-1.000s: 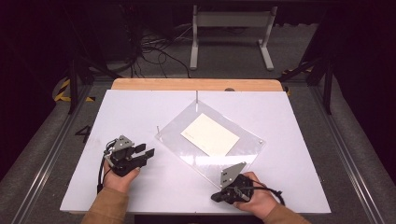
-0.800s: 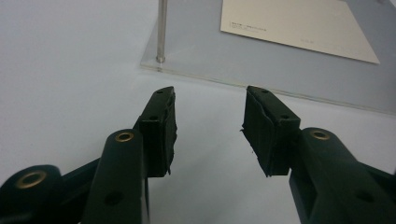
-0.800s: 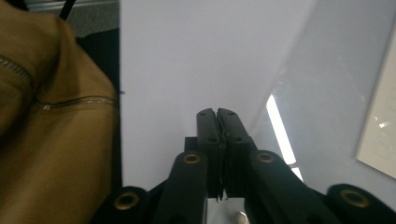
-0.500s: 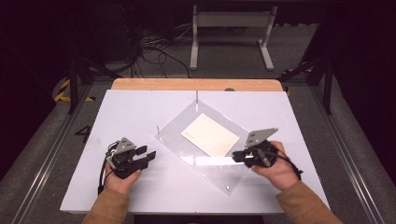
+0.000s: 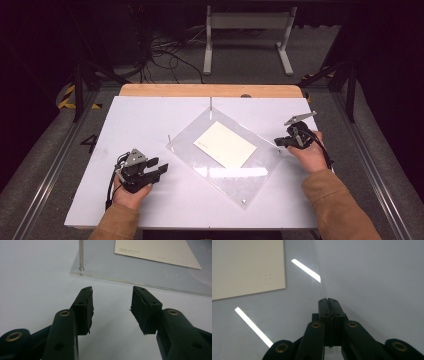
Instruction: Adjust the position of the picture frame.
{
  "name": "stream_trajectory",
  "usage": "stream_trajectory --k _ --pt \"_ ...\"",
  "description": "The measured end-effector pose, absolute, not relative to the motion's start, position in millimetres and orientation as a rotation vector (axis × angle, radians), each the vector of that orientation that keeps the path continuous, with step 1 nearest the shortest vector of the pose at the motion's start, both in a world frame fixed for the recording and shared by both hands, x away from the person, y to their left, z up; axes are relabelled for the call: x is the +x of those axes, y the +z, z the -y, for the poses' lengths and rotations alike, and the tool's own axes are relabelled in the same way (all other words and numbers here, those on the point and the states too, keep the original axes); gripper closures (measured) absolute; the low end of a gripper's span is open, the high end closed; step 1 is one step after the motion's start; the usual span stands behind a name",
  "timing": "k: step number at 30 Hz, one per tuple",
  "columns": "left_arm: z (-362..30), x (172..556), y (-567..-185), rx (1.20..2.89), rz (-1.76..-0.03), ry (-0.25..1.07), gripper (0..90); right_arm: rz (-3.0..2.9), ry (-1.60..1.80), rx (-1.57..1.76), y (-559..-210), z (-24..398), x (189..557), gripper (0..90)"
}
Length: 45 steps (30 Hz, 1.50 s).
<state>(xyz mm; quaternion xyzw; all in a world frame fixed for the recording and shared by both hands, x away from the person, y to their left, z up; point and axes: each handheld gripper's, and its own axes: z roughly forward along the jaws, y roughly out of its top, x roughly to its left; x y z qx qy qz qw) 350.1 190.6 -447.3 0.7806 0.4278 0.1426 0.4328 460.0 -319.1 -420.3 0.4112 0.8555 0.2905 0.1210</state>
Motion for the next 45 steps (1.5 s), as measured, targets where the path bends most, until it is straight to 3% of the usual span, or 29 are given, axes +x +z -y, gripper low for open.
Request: stream_trajectory --k 12,31,38,45 --pt "-192 349 -447 1.943 -1.075 0.360 51.1 -2.583 0.773 1.175 -429 324 463 90.0" --pt "-212 356 -446 1.865 -1.197 0.388 49.6 -2.786 0.931 0.936 -439 260 393 90.0" --pt "-208 380 -437 1.814 -1.240 0.349 41.5 -2.802 0.950 0.882 -439 243 382 89.9" --pt "-206 412 -436 1.770 -1.335 0.502 41.5 -2.739 1.014 0.880 -432 246 377 87.1"
